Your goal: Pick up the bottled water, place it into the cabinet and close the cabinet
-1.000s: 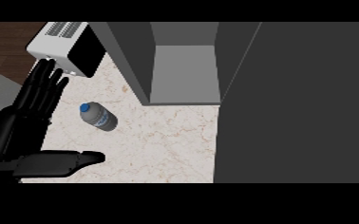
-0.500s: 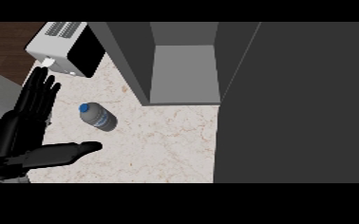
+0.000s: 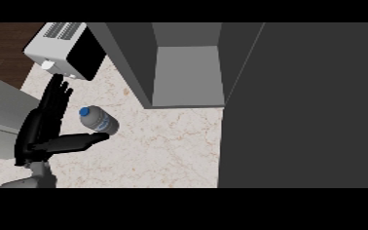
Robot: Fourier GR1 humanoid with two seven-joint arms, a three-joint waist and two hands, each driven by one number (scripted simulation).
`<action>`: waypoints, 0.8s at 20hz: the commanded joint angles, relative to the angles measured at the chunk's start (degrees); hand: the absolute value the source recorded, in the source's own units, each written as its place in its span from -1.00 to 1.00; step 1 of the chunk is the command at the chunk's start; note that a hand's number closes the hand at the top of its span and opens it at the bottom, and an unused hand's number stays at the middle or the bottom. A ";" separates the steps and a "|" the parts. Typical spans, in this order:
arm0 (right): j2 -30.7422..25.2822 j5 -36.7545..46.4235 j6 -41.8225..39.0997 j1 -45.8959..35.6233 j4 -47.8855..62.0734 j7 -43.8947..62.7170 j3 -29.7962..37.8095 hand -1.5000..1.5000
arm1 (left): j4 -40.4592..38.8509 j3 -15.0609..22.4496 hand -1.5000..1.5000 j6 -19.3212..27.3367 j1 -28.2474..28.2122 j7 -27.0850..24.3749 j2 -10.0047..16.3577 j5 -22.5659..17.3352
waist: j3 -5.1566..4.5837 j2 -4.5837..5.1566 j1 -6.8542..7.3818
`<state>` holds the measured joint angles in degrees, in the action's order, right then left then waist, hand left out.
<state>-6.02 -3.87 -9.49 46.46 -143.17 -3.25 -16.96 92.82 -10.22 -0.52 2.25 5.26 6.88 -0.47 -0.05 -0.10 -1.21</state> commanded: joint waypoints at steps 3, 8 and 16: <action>-1.33 -1.20 -0.36 1.82 -7.44 1.88 -0.25 -1.00 | -16.81 -3.22 -1.00 -0.47 3.87 -11.58 0.15 -0.03 | -0.03 0.17 0.17; -2.70 -1.84 -1.05 6.55 -8.44 -1.36 0.92 -1.00 | -24.80 -4.82 -1.00 -0.84 2.78 -19.89 0.46 0.40 | -0.02 0.10 0.15; -2.06 0.78 -0.91 10.19 -8.47 -3.67 -3.91 -1.00 | -43.34 -7.54 -1.00 -3.49 8.27 -32.46 1.12 -0.75 | -0.09 0.20 -0.17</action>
<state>-8.01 -3.09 -11.35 54.02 -142.93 -10.71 -18.58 57.55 -16.71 -2.14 8.05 -22.02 7.74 -0.43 -0.09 0.02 -1.32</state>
